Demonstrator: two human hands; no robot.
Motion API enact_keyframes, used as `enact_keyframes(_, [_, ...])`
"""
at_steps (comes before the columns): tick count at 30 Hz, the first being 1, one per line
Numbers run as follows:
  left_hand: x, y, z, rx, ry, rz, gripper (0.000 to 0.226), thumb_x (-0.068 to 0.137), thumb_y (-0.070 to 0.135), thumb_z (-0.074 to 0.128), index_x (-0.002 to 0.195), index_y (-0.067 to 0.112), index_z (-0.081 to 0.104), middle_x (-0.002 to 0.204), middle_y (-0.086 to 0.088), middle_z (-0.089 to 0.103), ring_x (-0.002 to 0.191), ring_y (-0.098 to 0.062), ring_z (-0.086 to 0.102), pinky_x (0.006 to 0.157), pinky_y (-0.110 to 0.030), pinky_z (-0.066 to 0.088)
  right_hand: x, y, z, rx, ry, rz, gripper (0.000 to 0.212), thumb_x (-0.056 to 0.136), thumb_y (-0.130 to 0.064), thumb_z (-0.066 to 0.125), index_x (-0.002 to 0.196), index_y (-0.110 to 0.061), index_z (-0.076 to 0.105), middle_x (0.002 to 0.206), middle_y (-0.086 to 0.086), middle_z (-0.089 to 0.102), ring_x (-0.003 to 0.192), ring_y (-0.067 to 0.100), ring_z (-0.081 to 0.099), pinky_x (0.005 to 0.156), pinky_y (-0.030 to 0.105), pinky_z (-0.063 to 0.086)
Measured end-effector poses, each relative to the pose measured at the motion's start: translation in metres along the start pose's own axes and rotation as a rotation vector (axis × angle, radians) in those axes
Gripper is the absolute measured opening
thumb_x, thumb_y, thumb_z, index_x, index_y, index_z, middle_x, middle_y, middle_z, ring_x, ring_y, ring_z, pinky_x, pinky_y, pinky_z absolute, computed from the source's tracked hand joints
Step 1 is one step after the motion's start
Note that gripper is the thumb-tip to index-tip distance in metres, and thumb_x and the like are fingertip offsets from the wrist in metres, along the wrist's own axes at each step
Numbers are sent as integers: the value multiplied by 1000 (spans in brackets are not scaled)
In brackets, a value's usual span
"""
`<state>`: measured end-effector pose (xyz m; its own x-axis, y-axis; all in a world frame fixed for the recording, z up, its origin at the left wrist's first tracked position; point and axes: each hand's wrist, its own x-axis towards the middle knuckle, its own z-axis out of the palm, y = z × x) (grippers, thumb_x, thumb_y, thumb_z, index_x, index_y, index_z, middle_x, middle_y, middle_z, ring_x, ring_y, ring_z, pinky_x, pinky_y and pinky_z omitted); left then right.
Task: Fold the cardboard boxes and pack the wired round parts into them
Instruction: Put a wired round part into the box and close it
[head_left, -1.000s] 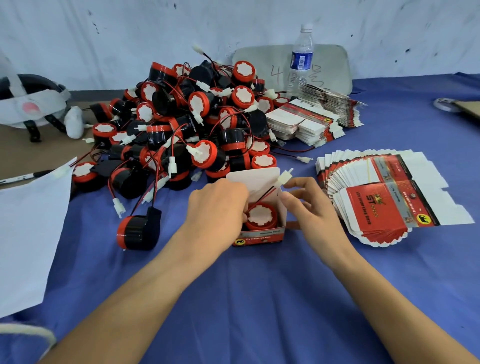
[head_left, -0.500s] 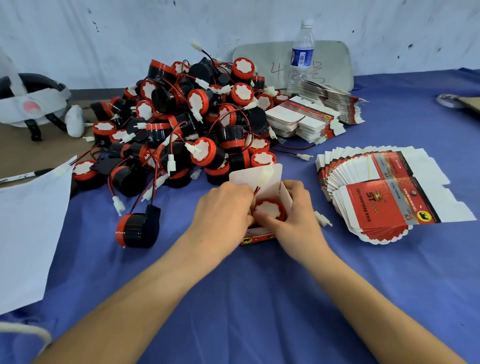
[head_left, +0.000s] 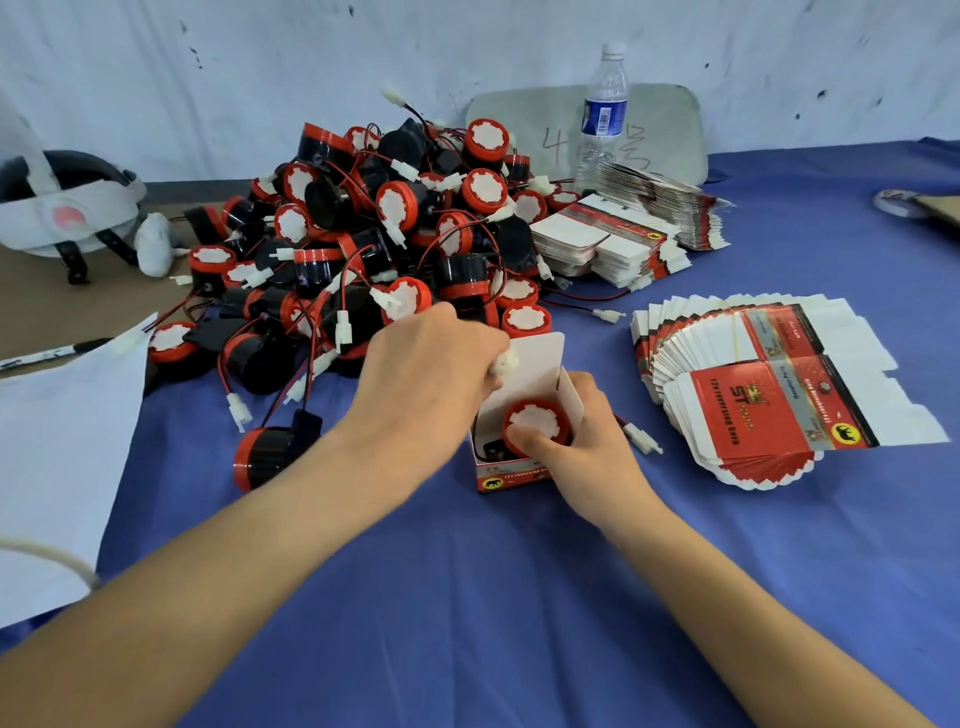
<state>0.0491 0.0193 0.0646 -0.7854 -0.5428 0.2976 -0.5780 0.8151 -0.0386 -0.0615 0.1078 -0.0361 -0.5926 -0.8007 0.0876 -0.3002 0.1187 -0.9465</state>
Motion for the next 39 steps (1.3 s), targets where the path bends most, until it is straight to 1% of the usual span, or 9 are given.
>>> enact_keyframes(5, [-20,16,7,399,-41,180,20,49,32,83,62,31,68,55,8,32,66,-15,30,60,-25,27,-2,-1,0,13,-16,-29,36,82,-19,69,115,-19,57,113,0,52,114,13,45,97,34,42])
enact_keyframes(9, [-40,13,36,250,-122,168,32,89,28,50,119,25,61,93,11,63,109,-20,32,90,-42,11,-2,-2,0,27,1,-31,38,80,-18,68,117,-20,56,112,-2,52,114,13,47,98,35,43])
enact_keyframes(12, [-52,9,34,267,-140,108,47,79,36,56,122,19,66,112,7,65,113,-25,48,107,-60,6,-2,-2,0,18,7,-40,39,80,-21,70,116,-22,56,109,-6,53,114,12,47,97,34,43])
enact_keyframes(18, [-47,8,35,174,-296,51,55,90,38,37,144,26,39,139,15,36,126,-20,35,99,-78,-5,-3,1,-1,18,-7,-52,36,83,-24,71,115,-25,56,105,-14,54,116,14,49,98,39,43])
enact_keyframes(24, [-38,10,29,52,-419,-4,38,91,31,40,124,22,57,127,14,50,118,-16,42,103,-77,1,-6,-2,1,60,-19,31,63,56,-68,70,107,-35,54,109,-11,58,111,11,56,96,40,48])
enact_keyframes(28, [-30,6,17,22,-460,-13,19,90,25,46,106,22,57,91,7,52,98,-22,55,108,-62,23,-6,-3,-1,83,-61,52,76,52,-65,81,113,-32,51,114,-8,60,109,10,59,96,40,49])
enact_keyframes(30, [-24,1,13,24,-439,46,6,90,24,48,93,21,53,76,6,42,80,-22,51,74,-39,43,-7,-4,0,79,-82,46,73,56,-56,85,116,-31,50,116,-10,59,111,9,58,97,39,49])
enact_keyframes(32, [-20,-4,11,-12,-487,85,9,90,21,49,96,20,56,73,6,42,72,-18,48,51,-28,29,-6,-4,0,82,-81,57,65,64,-43,86,117,-30,50,117,-7,59,111,11,58,97,40,48])
enact_keyframes(39, [-16,-16,18,-200,-640,126,17,92,9,52,107,14,58,88,-2,59,82,-24,58,66,-42,50,-4,-3,11,89,-62,143,74,62,-39,83,124,-29,45,124,-4,51,121,21,49,105,47,39])
